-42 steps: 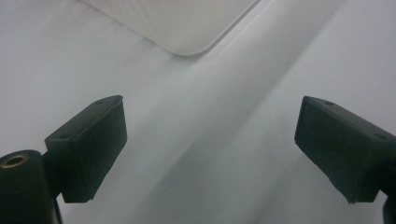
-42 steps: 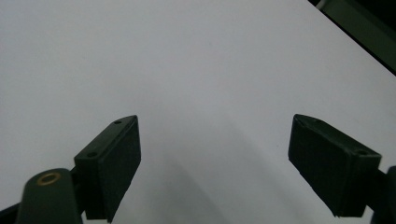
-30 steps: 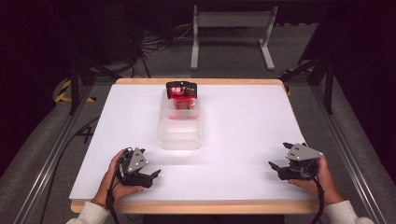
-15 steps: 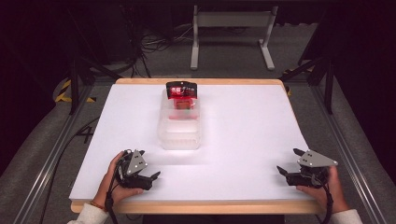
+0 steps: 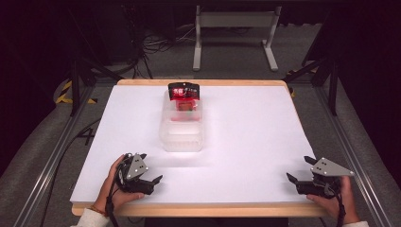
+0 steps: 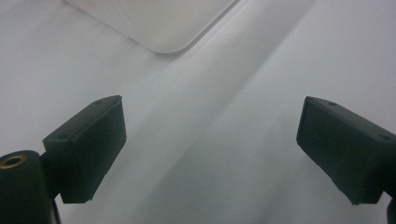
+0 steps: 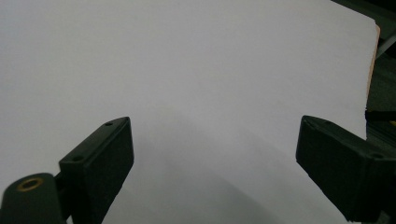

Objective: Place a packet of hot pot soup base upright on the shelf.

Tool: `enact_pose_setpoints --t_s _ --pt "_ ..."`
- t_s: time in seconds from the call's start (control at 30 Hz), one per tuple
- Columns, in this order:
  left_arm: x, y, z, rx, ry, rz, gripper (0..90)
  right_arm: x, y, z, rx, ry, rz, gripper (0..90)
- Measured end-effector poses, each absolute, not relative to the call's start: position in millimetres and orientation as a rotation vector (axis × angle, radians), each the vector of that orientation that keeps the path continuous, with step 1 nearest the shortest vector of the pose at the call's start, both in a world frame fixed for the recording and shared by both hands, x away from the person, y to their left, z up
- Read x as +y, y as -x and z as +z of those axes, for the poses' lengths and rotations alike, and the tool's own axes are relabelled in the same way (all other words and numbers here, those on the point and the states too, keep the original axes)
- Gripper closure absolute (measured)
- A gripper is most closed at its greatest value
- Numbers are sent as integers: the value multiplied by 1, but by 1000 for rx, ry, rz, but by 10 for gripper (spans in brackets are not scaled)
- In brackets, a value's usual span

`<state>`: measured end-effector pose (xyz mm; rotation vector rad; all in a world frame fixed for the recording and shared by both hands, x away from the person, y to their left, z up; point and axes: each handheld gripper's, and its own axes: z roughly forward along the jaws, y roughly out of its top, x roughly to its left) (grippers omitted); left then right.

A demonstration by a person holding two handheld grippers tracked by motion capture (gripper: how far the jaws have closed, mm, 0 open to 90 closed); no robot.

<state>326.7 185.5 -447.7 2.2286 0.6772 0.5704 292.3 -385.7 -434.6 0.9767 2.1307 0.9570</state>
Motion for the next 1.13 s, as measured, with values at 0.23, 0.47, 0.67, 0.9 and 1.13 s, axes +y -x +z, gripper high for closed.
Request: enact_pose_setpoints --t_s 0.23,0.47,0.67,0.9,1.13 --pt "185 -327 -448 677 -2231 568 86 -383 -293 -438 2142 -975 938 117" --pt "184 -328 -449 677 -2241 573 86 -381 -293 -438 2143 -964 921 115" --pt "184 -329 -449 680 -2238 570 85 -378 -293 -438 2150 -949 913 113" --pt "182 -331 -449 676 -2243 573 85 -375 -292 -440 2168 -937 901 113" --pt "181 -331 -449 670 -2244 570 85 -374 -291 -439 2164 -933 902 113"
